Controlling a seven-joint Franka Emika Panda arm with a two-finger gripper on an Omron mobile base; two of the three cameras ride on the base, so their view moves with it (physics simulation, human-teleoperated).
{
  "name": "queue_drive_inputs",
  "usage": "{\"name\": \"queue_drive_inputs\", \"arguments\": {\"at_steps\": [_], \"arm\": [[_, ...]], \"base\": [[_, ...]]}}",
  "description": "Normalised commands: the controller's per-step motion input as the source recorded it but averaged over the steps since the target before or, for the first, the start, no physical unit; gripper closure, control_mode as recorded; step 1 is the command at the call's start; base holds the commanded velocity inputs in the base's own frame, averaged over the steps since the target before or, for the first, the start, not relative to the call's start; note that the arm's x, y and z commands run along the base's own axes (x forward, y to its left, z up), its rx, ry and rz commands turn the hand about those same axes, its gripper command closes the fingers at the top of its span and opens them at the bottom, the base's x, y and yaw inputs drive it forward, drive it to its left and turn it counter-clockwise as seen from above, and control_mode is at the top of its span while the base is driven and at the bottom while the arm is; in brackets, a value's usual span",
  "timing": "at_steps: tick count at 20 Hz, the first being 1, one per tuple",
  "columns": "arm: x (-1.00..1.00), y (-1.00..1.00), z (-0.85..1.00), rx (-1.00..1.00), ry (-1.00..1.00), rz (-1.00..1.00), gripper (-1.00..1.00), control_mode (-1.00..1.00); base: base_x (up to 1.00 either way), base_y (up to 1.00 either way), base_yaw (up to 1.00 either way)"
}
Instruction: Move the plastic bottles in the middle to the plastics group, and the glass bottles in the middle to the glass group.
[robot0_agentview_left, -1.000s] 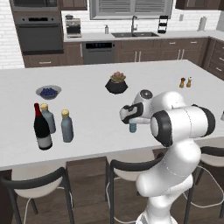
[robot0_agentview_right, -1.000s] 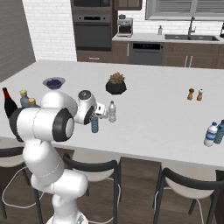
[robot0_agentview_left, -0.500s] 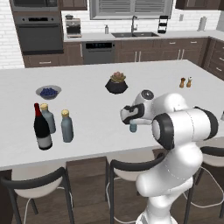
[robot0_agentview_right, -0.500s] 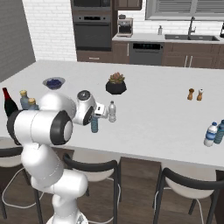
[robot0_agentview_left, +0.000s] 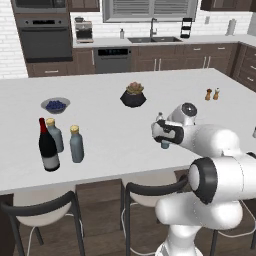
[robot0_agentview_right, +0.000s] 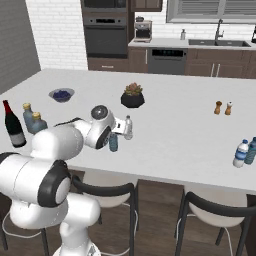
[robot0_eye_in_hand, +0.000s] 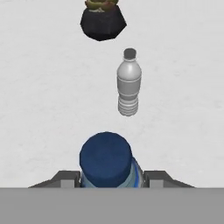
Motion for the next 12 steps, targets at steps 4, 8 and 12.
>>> {"name": "queue_drive_inputs", "arguments": {"at_steps": [4,8,12], "arm": [[-0.41,-0.99,0.60,0.00,-0.02,0.00,1.00,-1.00],[-0.16,-1.00,0.53,0.00,0.00,0.00,1.00,-1.00],[0.00,-1.00,0.43,0.00,0.00,0.00,1.00,-1.00]], "base": [[0.00,0.00,0.00],[0.00,0.00,0.00],[0.00,0.00,0.00]]}}
